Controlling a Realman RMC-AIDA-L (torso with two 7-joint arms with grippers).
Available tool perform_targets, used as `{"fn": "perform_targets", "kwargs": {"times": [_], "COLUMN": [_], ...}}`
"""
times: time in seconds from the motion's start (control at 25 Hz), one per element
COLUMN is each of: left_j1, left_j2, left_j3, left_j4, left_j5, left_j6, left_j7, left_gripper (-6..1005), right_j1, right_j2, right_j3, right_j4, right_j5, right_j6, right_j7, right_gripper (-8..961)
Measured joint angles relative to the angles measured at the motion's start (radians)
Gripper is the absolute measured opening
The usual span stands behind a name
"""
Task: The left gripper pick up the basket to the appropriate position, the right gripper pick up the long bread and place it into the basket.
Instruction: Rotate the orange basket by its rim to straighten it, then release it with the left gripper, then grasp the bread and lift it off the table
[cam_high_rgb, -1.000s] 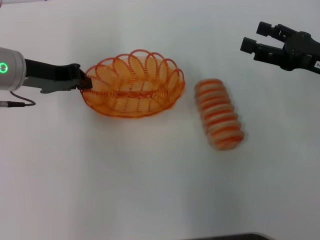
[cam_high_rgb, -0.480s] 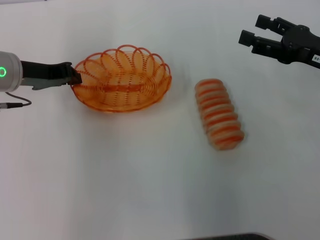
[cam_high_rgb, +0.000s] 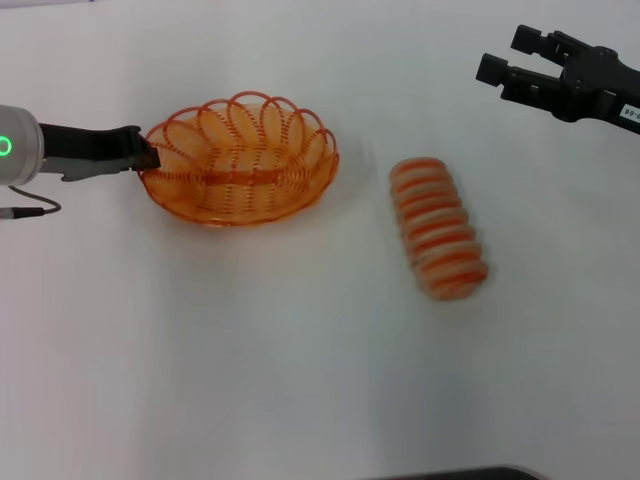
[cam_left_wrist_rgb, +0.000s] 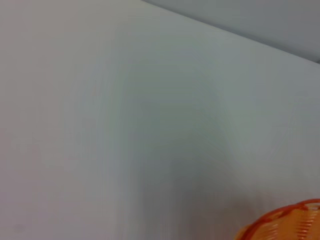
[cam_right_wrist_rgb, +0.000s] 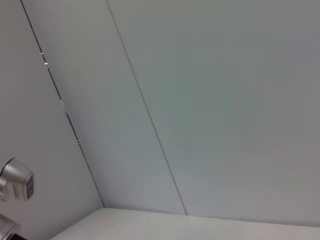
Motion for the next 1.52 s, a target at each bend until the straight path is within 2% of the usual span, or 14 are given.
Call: {"fn": "perform_targets", "kwargs": {"times": [0.68, 0.84, 0.92, 1.08, 1.12, 1.36, 1.52], "left_j1": [0.015, 0.033, 0.056, 0.096, 0.123, 0.157, 0.164], "left_j2": [0.003, 0.005, 0.003, -0.001, -0.002, 0.003, 0.014], "left_j3": [-0.002, -0.002, -0.005, -0.014, -0.031, -0.223, -0.373], "left_j4": [0.003, 0.033, 0.074, 0.131, 0.15, 0.08, -0.007], "left_j5": [0.004, 0.004, -0.002, -0.045, -0.113, -0.374, -0.495], "left_j6": [0.019, 0.027, 0.028, 0.021, 0.011, 0.089, 0.233], "left_j7": [0.007, 0.024, 0.062, 0.147, 0.231, 0.634, 0.927], "left_gripper": [139, 154, 381, 547, 588, 793, 792], "right_j1": [0.012, 0.013, 0.013, 0.016, 0.016, 0.019, 0.02], "right_j2": [-0.001, 0.0, 0.001, 0.001, 0.001, 0.002, -0.003], "right_j3": [-0.014, -0.015, -0.012, -0.006, -0.005, -0.005, -0.008], "right_j4": [0.006, 0.007, 0.01, 0.025, 0.029, 0.054, 0.056], "right_j5": [-0.005, -0.002, -0.001, -0.001, 0.0, 0.013, 0.027], "right_j6": [0.012, 0.014, 0.018, 0.017, 0.015, 0.011, 0.011], "right_j7": [-0.001, -0.001, -0.001, -0.027, -0.036, -0.072, -0.022], "right_gripper": [946, 946, 946, 946, 946, 946, 946]}}
